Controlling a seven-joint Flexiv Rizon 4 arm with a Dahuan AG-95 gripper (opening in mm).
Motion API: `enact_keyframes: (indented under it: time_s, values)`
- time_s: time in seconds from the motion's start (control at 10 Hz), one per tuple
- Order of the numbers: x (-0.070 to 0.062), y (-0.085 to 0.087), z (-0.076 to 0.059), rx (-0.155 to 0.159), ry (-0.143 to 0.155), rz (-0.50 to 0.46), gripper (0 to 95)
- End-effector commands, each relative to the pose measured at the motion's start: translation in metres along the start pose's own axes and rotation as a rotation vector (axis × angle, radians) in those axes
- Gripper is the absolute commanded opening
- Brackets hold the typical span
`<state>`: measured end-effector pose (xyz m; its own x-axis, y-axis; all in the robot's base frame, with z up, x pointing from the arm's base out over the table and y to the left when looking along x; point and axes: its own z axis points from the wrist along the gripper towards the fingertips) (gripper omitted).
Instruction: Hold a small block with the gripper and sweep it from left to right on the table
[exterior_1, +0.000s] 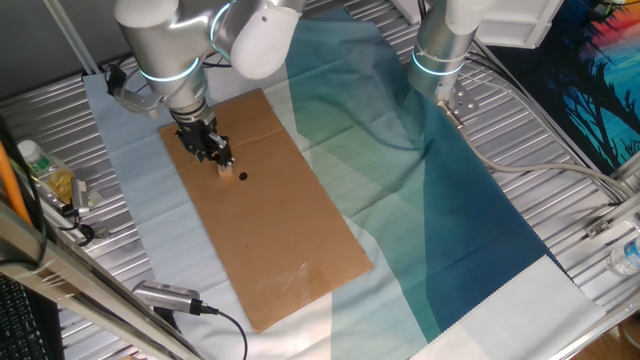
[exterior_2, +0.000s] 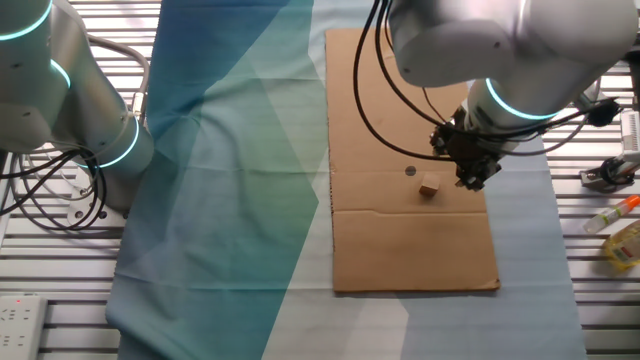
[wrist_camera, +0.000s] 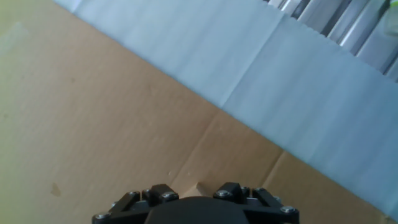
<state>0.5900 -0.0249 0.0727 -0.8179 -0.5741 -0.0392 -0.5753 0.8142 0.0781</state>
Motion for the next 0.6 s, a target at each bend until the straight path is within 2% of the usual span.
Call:
enact_keyframes:
  time_s: [0.1, 0.6]
  values:
    - [-0.0014, -0.0004, -0.0005, -0.004, 0.004, -0.014, 38.0]
    - [-0.0027, -0.0013, -0.0011, -0.001, 0.006, -0.022, 38.0]
